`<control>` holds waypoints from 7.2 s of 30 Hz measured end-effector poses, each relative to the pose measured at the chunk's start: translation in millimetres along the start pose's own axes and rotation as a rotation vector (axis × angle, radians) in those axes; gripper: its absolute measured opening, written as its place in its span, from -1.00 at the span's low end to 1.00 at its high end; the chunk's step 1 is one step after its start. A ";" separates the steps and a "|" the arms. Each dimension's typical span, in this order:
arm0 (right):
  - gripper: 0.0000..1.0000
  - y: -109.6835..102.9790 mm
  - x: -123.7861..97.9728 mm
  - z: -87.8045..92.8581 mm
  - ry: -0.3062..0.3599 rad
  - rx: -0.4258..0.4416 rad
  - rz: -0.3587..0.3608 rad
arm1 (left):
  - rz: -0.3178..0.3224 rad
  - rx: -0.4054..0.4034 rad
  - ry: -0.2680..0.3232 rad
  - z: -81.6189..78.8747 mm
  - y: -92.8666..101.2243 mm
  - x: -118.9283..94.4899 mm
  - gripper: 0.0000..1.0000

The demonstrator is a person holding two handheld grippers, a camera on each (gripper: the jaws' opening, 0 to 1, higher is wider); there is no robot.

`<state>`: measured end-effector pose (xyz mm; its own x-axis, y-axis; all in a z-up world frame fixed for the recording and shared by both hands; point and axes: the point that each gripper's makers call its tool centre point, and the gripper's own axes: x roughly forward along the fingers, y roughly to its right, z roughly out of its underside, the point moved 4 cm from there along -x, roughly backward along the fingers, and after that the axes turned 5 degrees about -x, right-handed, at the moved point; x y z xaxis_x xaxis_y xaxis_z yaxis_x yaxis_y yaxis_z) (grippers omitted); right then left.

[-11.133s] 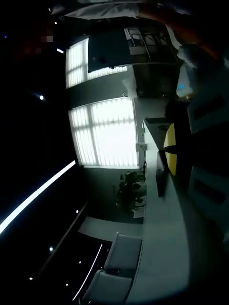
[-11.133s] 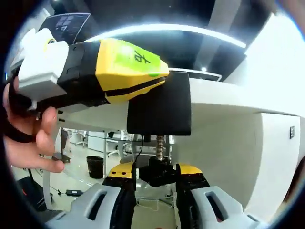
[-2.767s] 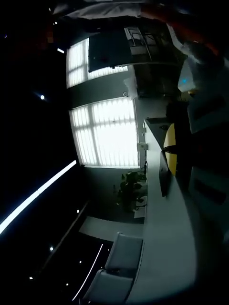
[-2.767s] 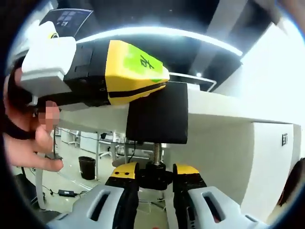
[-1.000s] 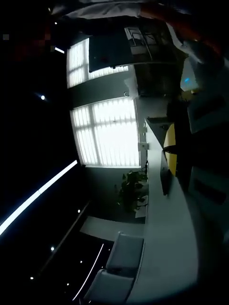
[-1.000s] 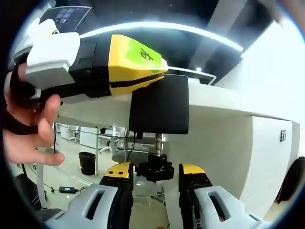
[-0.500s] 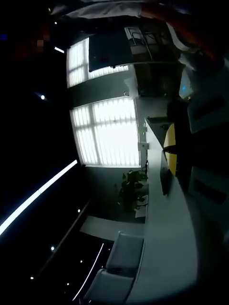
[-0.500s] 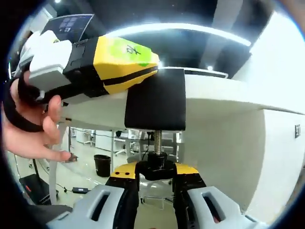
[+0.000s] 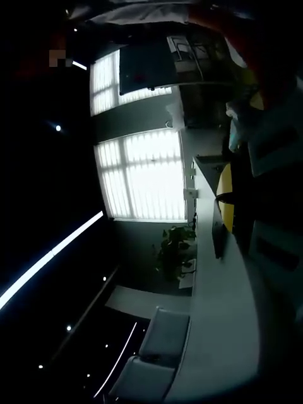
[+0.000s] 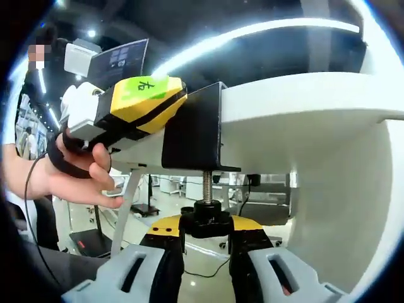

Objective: Clamp the fixed fixture on the desktop, loosen the retaining clip, secure it to the edge of the desk, and tighten the retaining clip.

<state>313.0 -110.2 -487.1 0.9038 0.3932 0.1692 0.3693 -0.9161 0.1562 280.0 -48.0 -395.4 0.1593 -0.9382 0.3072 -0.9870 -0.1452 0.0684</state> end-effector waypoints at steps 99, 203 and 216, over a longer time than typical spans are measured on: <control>-0.50 -4.8 -10.8 -1.1 0.015 -0.048 0.102 | 0.005 -0.005 -0.004 -1.1 0.1 0.0 -0.98; -0.15 1.4 -15.2 1.9 -0.108 -0.106 0.550 | 0.004 -0.002 0.003 0.4 -0.7 -1.4 -0.98; -0.48 -4.8 -11.6 0.2 -0.104 -0.171 0.478 | 0.003 -0.002 0.003 -0.1 -1.5 -1.2 -0.98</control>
<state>300.8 -110.3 -490.0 0.9829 -0.0845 0.1639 -0.1232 -0.9622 0.2430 281.3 -46.6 -395.8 0.1560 -0.9376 0.3107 -0.9875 -0.1415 0.0689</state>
